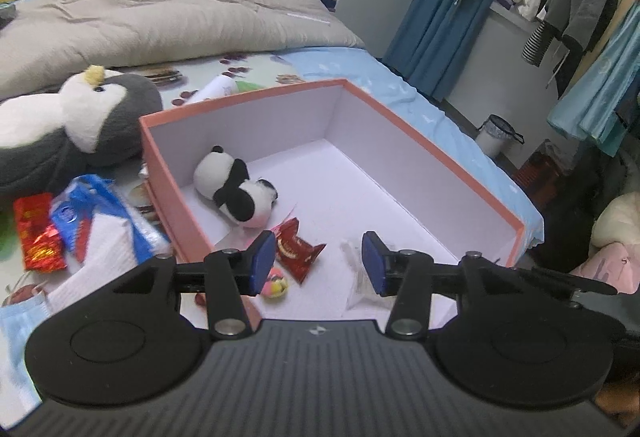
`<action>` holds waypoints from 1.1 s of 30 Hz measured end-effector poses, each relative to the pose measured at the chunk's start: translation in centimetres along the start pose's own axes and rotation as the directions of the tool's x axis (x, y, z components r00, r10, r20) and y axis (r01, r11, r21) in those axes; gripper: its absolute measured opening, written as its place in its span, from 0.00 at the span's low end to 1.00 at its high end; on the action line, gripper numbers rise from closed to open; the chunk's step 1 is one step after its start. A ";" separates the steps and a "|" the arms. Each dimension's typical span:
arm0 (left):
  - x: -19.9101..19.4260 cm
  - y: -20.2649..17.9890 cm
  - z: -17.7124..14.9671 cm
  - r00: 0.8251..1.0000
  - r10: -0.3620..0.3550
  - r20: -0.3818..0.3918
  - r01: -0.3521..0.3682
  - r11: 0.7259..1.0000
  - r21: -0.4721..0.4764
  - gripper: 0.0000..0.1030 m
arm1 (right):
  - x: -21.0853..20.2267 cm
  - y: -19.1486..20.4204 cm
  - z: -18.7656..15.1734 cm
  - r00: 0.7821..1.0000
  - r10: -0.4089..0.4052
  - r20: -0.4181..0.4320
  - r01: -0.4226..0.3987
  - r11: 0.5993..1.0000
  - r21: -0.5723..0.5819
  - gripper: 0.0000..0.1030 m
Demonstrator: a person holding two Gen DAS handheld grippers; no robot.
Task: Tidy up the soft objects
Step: 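Open both tools to drop the keychain and ring into the box, then move both tools back to the blue mask and white tissue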
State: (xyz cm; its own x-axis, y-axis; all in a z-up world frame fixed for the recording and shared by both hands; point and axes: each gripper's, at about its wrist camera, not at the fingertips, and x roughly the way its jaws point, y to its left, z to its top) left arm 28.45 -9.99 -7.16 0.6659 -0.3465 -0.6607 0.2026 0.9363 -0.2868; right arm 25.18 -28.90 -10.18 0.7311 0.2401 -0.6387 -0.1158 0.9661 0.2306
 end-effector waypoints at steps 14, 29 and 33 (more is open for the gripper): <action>-9.5 0.2 -4.1 0.994 0.094 0.060 -0.091 0.994 -0.057 0.52 | -6.7 3.5 -1.9 0.995 0.089 0.040 -0.087 0.994 -0.059 0.46; -17.0 3.5 -9.6 0.977 0.199 0.079 -0.186 0.971 -0.150 0.53 | -9.8 8.0 -4.8 0.985 0.172 -0.005 -0.172 0.979 -0.111 0.46; -18.2 4.4 -11.5 0.970 0.230 0.077 -0.214 0.962 -0.170 0.56 | -10.1 9.4 -6.0 0.977 0.210 -0.041 -0.213 0.969 -0.126 0.46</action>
State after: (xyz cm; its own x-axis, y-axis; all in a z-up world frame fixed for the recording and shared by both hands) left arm 8.93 -0.26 -4.39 0.7478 -0.1168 -0.6536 -0.0696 0.9652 -0.2521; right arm 12.65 -21.65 -6.01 0.6625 0.4409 -0.6056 -0.3528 0.8968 0.2669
